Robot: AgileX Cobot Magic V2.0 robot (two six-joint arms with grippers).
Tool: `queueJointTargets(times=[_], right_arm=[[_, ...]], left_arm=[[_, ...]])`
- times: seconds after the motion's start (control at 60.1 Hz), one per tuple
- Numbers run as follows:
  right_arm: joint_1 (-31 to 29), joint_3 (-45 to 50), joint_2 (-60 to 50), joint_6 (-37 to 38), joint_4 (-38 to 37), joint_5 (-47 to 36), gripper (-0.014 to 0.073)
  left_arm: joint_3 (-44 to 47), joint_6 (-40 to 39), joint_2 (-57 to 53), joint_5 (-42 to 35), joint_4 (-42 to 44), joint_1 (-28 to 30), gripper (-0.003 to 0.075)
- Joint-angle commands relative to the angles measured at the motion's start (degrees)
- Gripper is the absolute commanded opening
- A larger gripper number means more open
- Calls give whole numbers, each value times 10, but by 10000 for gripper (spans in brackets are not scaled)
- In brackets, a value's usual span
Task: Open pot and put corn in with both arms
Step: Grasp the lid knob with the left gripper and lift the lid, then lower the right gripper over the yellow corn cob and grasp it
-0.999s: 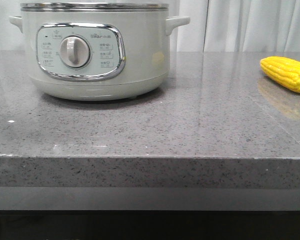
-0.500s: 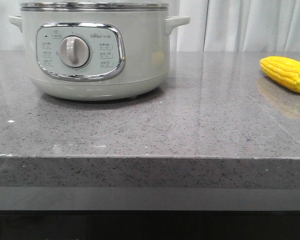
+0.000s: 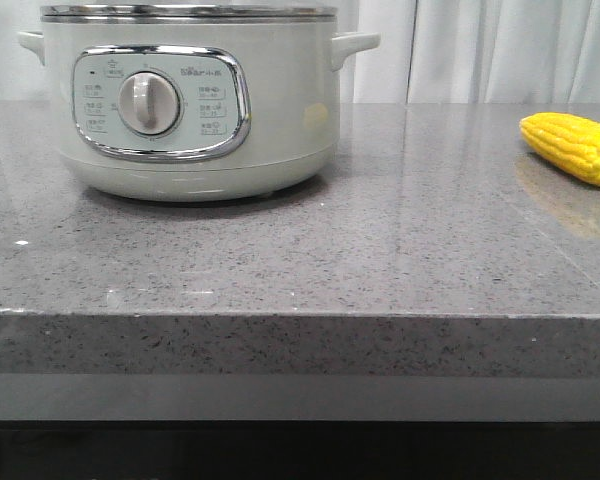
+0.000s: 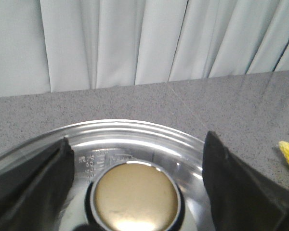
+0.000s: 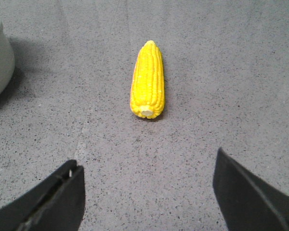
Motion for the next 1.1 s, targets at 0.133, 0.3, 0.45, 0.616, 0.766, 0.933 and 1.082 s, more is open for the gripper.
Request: queueJointTargets(times=[0.133,0.3,0.45,0.616,0.766,0.933,1.082], right_arm=[[-1,-15,6,-3,1,-41,570],[-1,-15,6,-3,1,-41,570],[-1,-15,6,-3,1,-41,570],[-1,-15,6,-3,1,-41,570],[-1,-15,6,-3,1,-41,570],[-1,-15,6,-3,1,-39,570],[-1,-15,6,-3,1,-39,570]], left_arm=[[-20,0,-15,-43,-6,-1,483],[-20,0,-15,-40,-6,-1,341],[-20,0,-15,-40,-6,-1,269],[-20,0,-19,-50,-6,-1,259],[-40,0,-43,-48,-6,-1,259],[-66,0,-84,-41,-6,-1,259],[-93,0,-120,2,-6,-1,259]])
